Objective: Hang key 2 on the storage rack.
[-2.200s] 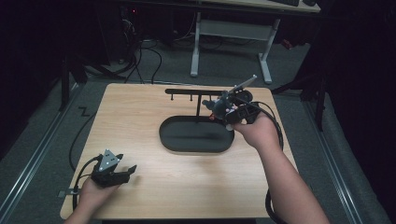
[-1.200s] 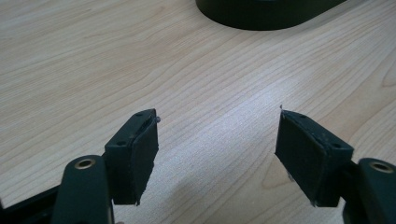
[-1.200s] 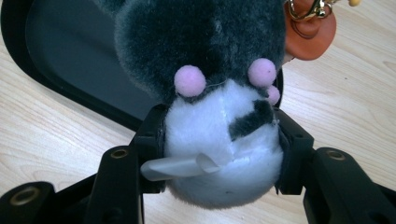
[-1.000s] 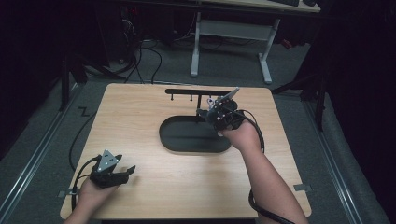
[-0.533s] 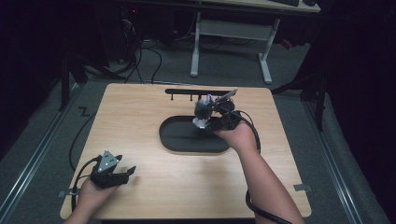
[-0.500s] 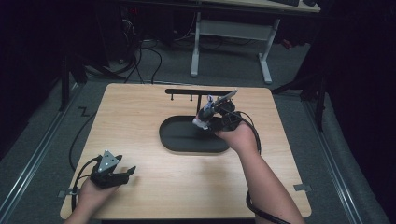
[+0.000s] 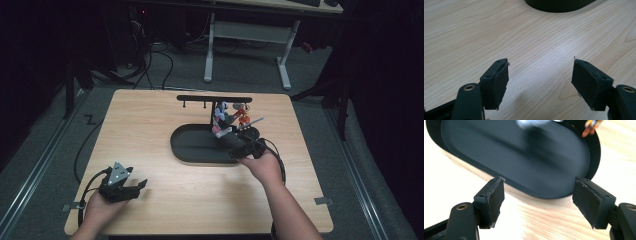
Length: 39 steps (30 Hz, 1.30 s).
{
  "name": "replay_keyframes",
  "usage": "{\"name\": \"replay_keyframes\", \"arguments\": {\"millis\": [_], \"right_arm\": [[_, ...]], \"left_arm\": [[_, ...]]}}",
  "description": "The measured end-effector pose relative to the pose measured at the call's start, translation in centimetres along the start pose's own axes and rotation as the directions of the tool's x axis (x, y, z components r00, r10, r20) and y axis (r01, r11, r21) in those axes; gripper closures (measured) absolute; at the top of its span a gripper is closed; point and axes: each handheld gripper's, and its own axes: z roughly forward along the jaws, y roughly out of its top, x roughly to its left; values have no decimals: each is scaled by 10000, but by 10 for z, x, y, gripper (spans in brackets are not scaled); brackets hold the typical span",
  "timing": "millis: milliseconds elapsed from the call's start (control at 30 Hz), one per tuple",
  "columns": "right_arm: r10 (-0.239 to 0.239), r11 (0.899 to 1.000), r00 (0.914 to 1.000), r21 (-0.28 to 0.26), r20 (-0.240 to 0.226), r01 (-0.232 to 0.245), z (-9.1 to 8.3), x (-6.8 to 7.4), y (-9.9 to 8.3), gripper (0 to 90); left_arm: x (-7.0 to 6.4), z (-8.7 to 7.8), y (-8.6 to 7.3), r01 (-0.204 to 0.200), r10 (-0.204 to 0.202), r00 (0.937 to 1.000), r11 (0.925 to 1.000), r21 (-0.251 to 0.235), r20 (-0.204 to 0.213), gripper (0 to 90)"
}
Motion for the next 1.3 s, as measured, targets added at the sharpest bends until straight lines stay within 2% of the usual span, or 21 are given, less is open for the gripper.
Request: {"name": "replay_keyframes", "arguments": {"millis": [167,200,233,300,333,367,433,500,533,600,667,700,733,800,867,900,1000,1200,1300], "right_arm": [[-133,9953,9999,-955,17,134,8,2,-34,224],[-160,9906,9999,-1358,-37,153,12,2,-49,207],[-160,9906,9999,-1358,-37,153,12,2,-49,207],[-65,9818,10000,-1897,36,71,17,2,-71,175],[-65,9818,10000,-1897,36,71,17,2,-71,175],[37,9750,9999,-2223,128,-8,18,2,-86,160],[151,9720,9999,-2347,81,-128,19,2,-93,158],[307,9624,9995,-2697,-74,-316,19,3,-113,152],[307,9624,9995,-2697,-74,-316,19,3,-113,152],[300,9577,9995,-2861,-46,-301,19,5,-124,150],[243,9468,9997,-3210,40,-217,16,7,-136,147],[256,9368,9997,-3491,-8,-243,14,7,-143,147],[597,9274,9979,-3684,-260,-651,11,4,-154,146],[627,9245,9972,-3739,-415,-737,6,3,-158,143],[612,9214,9977,-3826,-289,-676,6,1,-159,143],[774,9175,9965,-3889,-323,-838,6,-1,-159,143],[808,9140,9961,-3960,-356,-883,7,-2,-157,144],[653,9242,9971,-3745,-384,-749,13,3,-156,145],[704,9224,9968,-3780,-386,-798,13,4,-154,145]], "left_arm": [[-4,2,0,-104,103,9999,9999,63,132,299],[-5,2,0,-122,121,9998,9999,47,138,298],[-5,2,1,-167,166,9997,9998,70,151,298],[-8,3,1,-257,256,9994,9996,75,213,297],[-8,3,1,-257,256,9994,9996,75,213,297],[-9,3,1,-311,309,9992,9995,70,254,297],[-10,3,2,-343,341,9990,9994,87,283,297],[-12,3,2,-415,412,9985,9991,87,350,296],[-12,3,2,-415,412,9985,9991,87,350,296],[-14,3,2,-445,441,9982,9990,88,418,295],[-16,3,2,-473,472,9978,9989,11,473,296],[-18,3,2,-469,470,9977,9989,-27,493,295],[-19,3,3,-450,451,9976,9990,-32,522,296],[-21,3,3,-480,483,9972,9988,-56,570,296],[-25,4,4,-616,615,9962,9981,3,609,295],[-28,5,4,-689,684,9957,9976,62,624,294],[-30,6,4,-716,708,9954,9974,101,641,293],[-30,5,4,-844,837,9947,9964,96,603,291],[-28,2,3,-774,771,9955,9970,31,548,290]]}}
